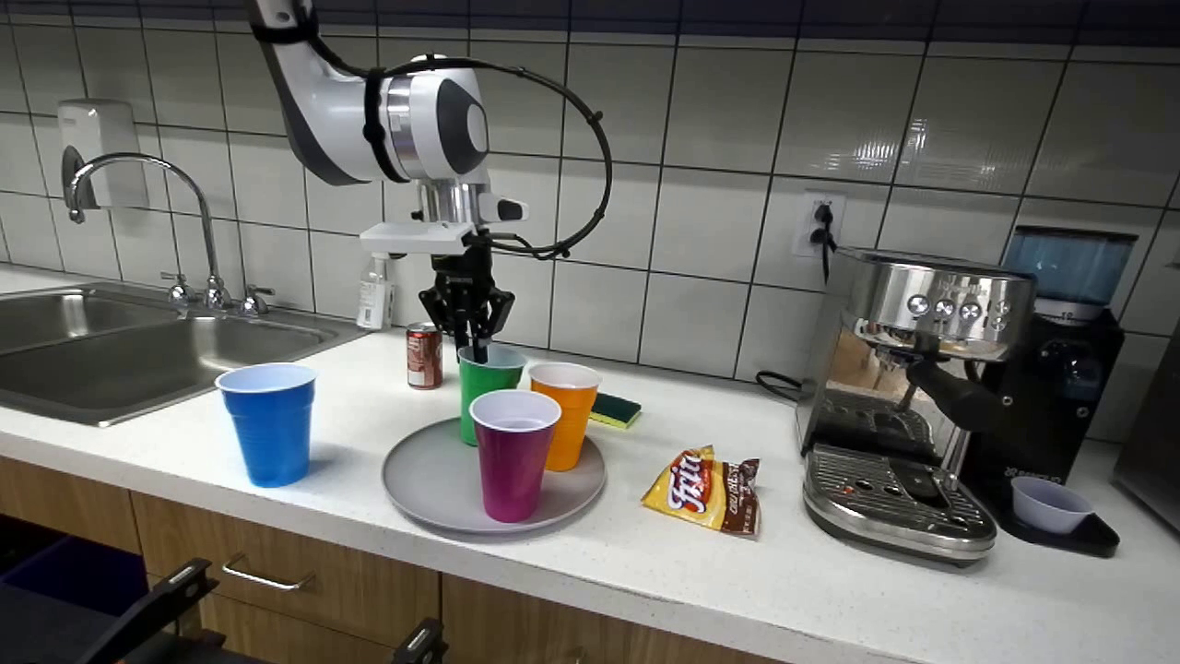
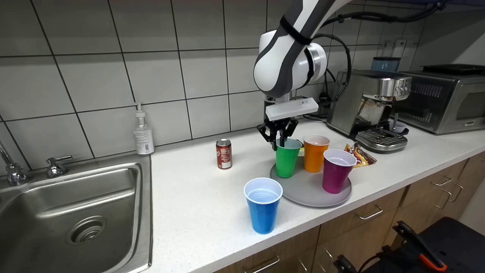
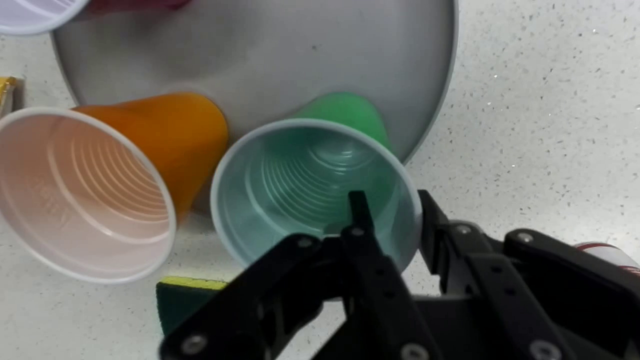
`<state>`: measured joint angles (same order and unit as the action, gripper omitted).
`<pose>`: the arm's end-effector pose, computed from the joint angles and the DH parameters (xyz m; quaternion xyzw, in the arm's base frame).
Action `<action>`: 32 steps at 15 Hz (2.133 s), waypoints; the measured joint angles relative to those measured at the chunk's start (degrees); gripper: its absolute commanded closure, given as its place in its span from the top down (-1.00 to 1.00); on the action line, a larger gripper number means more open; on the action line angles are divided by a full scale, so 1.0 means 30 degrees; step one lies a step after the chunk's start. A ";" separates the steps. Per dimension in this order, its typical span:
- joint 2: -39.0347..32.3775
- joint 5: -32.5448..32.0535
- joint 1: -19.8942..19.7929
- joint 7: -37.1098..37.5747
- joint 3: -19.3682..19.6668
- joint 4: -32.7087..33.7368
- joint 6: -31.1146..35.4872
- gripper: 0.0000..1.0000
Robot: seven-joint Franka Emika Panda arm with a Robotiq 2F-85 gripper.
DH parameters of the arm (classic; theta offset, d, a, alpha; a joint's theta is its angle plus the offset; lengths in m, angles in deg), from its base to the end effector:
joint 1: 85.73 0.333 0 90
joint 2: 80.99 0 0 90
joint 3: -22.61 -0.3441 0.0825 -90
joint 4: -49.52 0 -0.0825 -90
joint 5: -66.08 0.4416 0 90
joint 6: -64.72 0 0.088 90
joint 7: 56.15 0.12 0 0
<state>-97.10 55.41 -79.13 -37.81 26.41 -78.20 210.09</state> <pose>0.5925 0.0291 0.2156 0.9962 -0.0580 0.0244 0.0596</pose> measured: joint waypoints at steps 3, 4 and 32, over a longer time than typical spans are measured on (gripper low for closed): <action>0.0000 0.0000 0.0000 0.0000 0.0000 0.0000 0.0000 0.65; 0.0001 0.0000 0.0000 0.0000 0.0000 0.0000 0.0000 0.79; 0.5011 0.0055 0.0619 -0.0462 -0.2643 -0.4032 0.0015 1.00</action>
<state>-82.07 55.58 -77.27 -39.20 18.48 -90.30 210.13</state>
